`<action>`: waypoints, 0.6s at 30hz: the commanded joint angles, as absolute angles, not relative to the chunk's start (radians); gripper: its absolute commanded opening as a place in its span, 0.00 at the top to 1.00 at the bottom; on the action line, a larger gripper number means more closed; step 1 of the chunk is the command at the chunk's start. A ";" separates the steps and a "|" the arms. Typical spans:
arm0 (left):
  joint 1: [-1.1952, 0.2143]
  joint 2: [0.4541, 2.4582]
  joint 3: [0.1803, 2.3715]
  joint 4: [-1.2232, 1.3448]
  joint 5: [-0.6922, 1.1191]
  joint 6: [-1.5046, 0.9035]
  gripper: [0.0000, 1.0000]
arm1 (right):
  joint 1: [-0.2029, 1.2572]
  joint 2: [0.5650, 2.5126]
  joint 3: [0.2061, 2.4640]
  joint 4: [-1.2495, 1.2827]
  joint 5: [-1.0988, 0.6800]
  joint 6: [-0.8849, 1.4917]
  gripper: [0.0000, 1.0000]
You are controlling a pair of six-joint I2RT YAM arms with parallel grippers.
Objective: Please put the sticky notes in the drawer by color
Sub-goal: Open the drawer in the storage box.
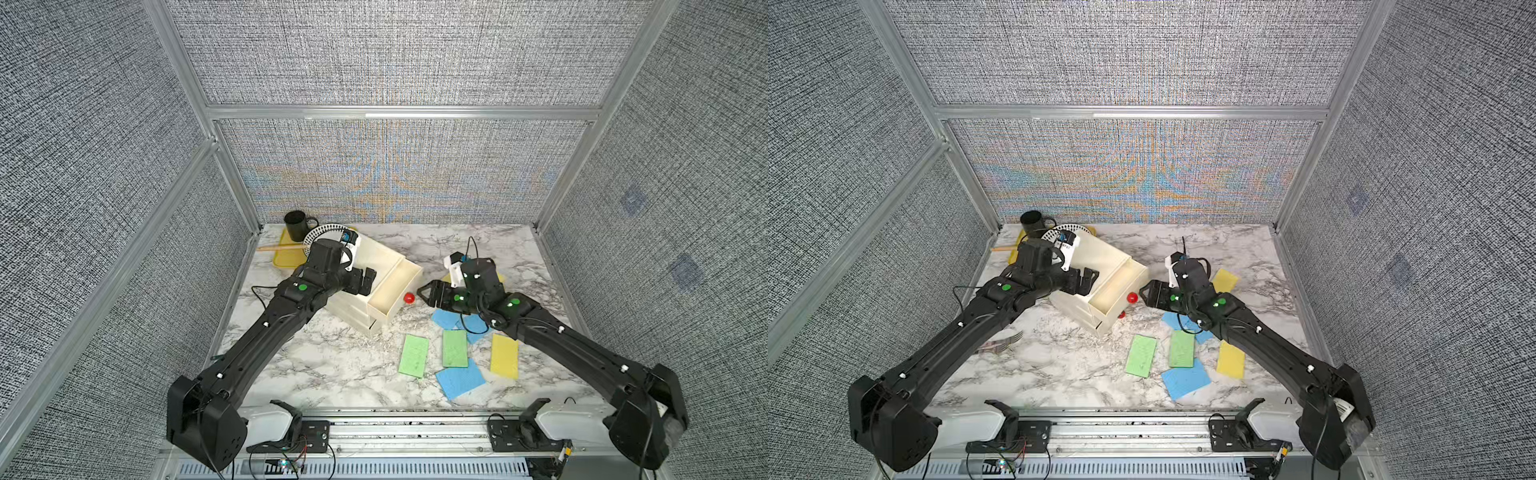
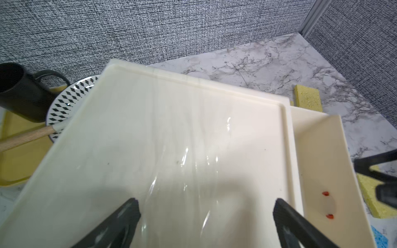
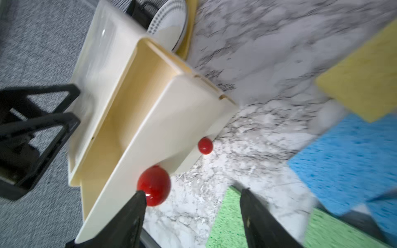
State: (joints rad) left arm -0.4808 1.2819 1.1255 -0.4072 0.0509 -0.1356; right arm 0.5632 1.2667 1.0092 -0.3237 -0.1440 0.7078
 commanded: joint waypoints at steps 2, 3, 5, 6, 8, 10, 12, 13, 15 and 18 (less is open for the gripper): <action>-0.479 1.253 1.132 -0.445 -0.014 -0.162 0.00 | 0.357 1.302 1.084 -0.599 0.019 0.629 0.27; -0.479 1.243 1.132 -0.445 -0.012 -0.164 0.00 | 0.271 1.332 1.101 -0.612 -0.008 0.602 0.27; -0.479 1.225 1.131 -0.443 0.017 -0.158 0.00 | 0.137 1.402 1.127 -0.619 -0.034 0.553 0.27; -0.480 1.219 1.131 -0.443 0.032 -0.155 0.00 | 0.086 1.450 1.152 -0.628 -0.041 0.532 0.28; -0.479 1.209 1.132 -0.445 0.050 -0.153 0.00 | 0.013 1.554 1.225 -0.674 -0.056 0.495 0.27; -0.479 1.204 1.131 -0.442 0.068 -0.153 0.00 | -0.026 1.657 1.288 -0.706 -0.043 0.473 0.28; -0.480 1.204 1.128 -0.439 0.085 -0.153 0.00 | -0.044 1.726 1.319 -0.708 -0.045 0.464 0.28; -0.480 1.210 1.129 -0.441 0.090 -0.154 0.00 | -0.049 1.752 1.328 -0.705 -0.041 0.466 0.28; -0.479 1.219 1.134 -0.448 0.094 -0.150 0.00 | -0.053 1.792 1.337 -0.685 -0.044 0.463 0.28; -0.479 1.223 1.135 -0.451 0.100 -0.144 0.00 | -0.055 1.860 1.355 -0.661 -0.061 0.456 0.30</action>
State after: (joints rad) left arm -0.4808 1.2213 1.1255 -0.4438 0.0795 -0.1574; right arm -0.0528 1.8191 1.3399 -0.6571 -0.0433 0.4805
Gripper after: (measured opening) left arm 0.999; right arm 0.711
